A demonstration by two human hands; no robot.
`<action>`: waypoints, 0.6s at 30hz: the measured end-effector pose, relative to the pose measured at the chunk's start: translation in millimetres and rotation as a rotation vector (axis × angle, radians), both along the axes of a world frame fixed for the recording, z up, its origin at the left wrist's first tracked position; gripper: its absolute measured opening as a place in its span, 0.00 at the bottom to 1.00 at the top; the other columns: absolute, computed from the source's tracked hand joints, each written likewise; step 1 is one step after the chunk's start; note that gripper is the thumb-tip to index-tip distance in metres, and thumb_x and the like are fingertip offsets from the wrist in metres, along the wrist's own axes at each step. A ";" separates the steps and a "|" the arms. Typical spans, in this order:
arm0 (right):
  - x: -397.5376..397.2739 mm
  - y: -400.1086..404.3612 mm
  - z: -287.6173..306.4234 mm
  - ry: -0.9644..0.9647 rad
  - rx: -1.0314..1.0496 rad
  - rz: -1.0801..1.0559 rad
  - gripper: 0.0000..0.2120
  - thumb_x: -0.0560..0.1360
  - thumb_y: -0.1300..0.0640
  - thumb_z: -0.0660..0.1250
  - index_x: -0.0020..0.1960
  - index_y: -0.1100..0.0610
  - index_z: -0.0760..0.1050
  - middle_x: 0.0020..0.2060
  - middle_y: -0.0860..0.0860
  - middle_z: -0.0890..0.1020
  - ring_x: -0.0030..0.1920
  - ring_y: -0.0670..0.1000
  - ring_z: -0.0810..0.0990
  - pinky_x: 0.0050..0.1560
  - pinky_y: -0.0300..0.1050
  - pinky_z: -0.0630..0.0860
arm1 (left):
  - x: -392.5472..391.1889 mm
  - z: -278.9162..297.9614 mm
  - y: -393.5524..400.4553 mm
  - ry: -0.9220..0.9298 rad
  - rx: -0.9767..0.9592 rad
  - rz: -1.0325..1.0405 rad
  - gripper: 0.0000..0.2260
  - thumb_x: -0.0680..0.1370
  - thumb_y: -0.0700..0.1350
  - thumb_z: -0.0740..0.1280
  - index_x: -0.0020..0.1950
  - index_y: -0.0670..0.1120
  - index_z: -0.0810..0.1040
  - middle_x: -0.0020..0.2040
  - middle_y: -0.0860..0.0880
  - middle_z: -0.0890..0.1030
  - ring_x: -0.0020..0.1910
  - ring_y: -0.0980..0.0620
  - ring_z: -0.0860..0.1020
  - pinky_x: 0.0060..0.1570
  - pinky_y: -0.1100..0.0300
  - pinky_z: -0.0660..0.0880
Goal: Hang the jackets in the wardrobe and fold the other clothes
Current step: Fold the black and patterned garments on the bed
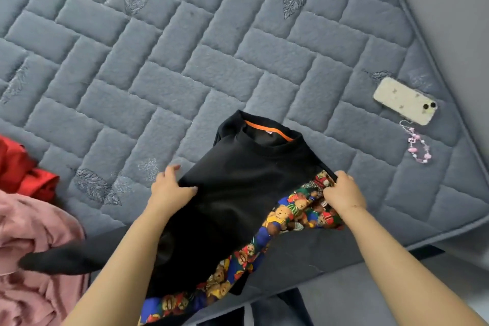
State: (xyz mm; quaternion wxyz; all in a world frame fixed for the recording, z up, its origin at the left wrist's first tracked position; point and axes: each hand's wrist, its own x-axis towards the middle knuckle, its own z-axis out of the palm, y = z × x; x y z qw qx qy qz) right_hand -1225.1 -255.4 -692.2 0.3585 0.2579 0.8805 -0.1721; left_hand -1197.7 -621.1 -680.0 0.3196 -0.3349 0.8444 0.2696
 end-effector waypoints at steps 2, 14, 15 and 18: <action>-6.0 -4.4 -3.9 0.088 -0.145 -0.083 0.21 0.74 0.57 0.65 0.67 0.56 0.69 0.64 0.57 0.72 0.61 0.59 0.74 0.59 0.52 0.72 | -42.5 -1.9 10.4 0.227 0.137 0.050 0.23 0.75 0.47 0.71 0.68 0.51 0.69 0.64 0.47 0.74 0.59 0.48 0.74 0.58 0.54 0.72; -25.2 8.2 5.0 0.504 -0.447 -0.356 0.10 0.80 0.54 0.63 0.56 0.59 0.77 0.46 0.51 0.81 0.48 0.52 0.78 0.54 0.46 0.76 | -123.2 -17.9 102.5 0.146 0.411 -0.091 0.09 0.82 0.48 0.63 0.46 0.47 0.79 0.38 0.50 0.80 0.42 0.51 0.78 0.39 0.61 0.72; -27.2 14.4 17.9 0.569 -0.467 -0.363 0.09 0.81 0.54 0.62 0.56 0.57 0.77 0.46 0.49 0.81 0.48 0.48 0.78 0.52 0.36 0.74 | -128.2 -5.7 111.2 0.188 0.452 -0.034 0.10 0.82 0.49 0.61 0.48 0.47 0.80 0.41 0.48 0.82 0.44 0.49 0.79 0.42 0.59 0.74; -49.4 33.3 72.2 0.748 -0.484 -0.352 0.04 0.81 0.54 0.61 0.52 0.52 0.75 0.44 0.41 0.79 0.45 0.34 0.76 0.44 0.22 0.68 | -162.7 51.8 127.4 0.340 0.518 0.021 0.11 0.82 0.52 0.61 0.47 0.50 0.80 0.48 0.45 0.84 0.48 0.46 0.82 0.50 0.53 0.78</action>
